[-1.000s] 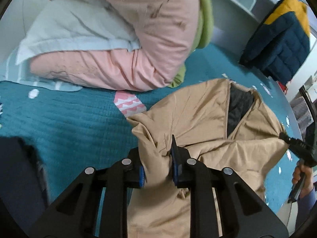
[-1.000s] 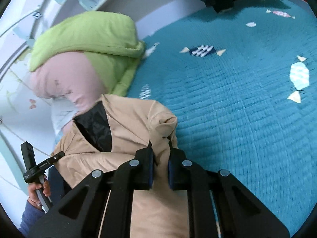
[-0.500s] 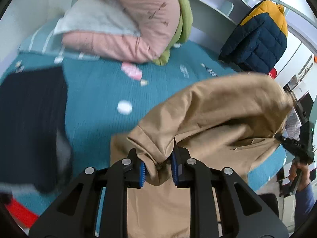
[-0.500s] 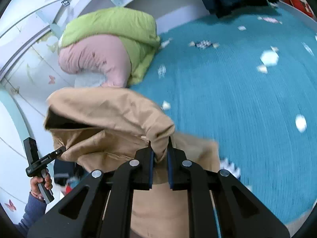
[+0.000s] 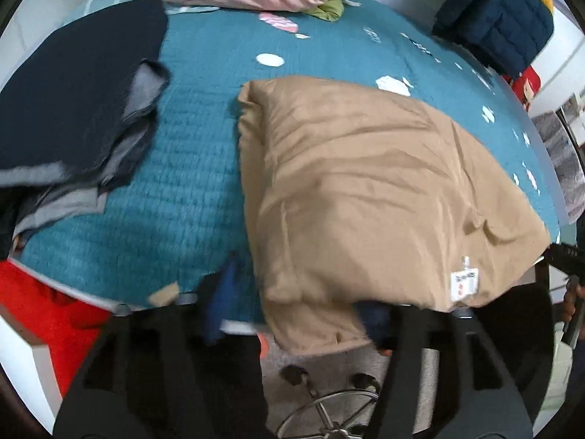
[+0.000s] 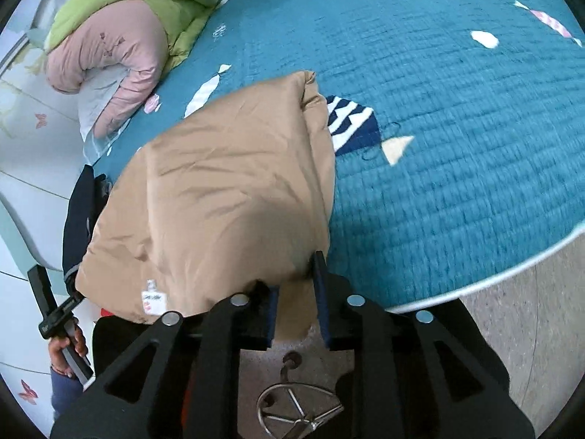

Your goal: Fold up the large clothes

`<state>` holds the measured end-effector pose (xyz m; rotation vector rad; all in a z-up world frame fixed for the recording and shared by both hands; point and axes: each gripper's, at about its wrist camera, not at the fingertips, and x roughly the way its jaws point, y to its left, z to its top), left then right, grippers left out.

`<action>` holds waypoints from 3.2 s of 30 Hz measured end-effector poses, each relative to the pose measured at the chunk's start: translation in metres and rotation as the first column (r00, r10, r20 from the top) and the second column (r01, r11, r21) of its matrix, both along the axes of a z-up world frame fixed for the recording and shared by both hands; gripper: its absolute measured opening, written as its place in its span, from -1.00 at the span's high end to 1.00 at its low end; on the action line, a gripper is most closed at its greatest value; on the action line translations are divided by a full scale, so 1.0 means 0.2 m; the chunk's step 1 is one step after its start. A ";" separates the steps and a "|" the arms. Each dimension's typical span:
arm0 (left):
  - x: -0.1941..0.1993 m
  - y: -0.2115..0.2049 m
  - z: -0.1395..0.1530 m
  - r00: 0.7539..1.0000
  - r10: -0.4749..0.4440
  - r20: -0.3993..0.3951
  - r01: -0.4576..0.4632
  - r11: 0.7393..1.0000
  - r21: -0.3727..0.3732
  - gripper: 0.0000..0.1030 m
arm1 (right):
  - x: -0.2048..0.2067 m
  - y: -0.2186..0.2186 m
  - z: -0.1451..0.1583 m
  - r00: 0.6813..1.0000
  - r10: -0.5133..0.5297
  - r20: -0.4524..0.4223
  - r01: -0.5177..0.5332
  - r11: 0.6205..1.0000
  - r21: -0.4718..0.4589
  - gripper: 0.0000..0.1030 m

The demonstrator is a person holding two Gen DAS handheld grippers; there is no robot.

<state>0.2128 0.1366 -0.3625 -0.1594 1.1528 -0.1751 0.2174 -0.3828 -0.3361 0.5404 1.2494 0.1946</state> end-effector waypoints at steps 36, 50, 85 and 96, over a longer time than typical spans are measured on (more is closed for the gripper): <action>0.09 0.06 -0.06 0.972 0.236 0.011 -0.233 0.965 -0.117 -0.72 | 0.45 0.68 0.13 0.986 0.120 0.117 -0.126 0.991 0.045 0.74; 0.04 0.18 -0.28 0.952 0.277 -0.128 -0.300 0.927 -0.226 -0.73 | 0.96 1.14 -0.33 0.987 0.117 -0.109 -0.128 0.987 -0.101 0.90; 0.00 0.08 -0.41 0.948 0.229 -0.221 -0.294 0.897 -0.330 -0.59 | 0.22 1.01 -0.30 0.990 0.141 -0.010 -0.140 0.989 0.055 0.92; 0.00 -0.02 -0.22 0.979 0.155 -0.132 -0.189 0.932 -0.308 0.39 | -0.10 1.30 0.01 0.881 0.348 0.321 -0.323 0.937 -0.131 0.58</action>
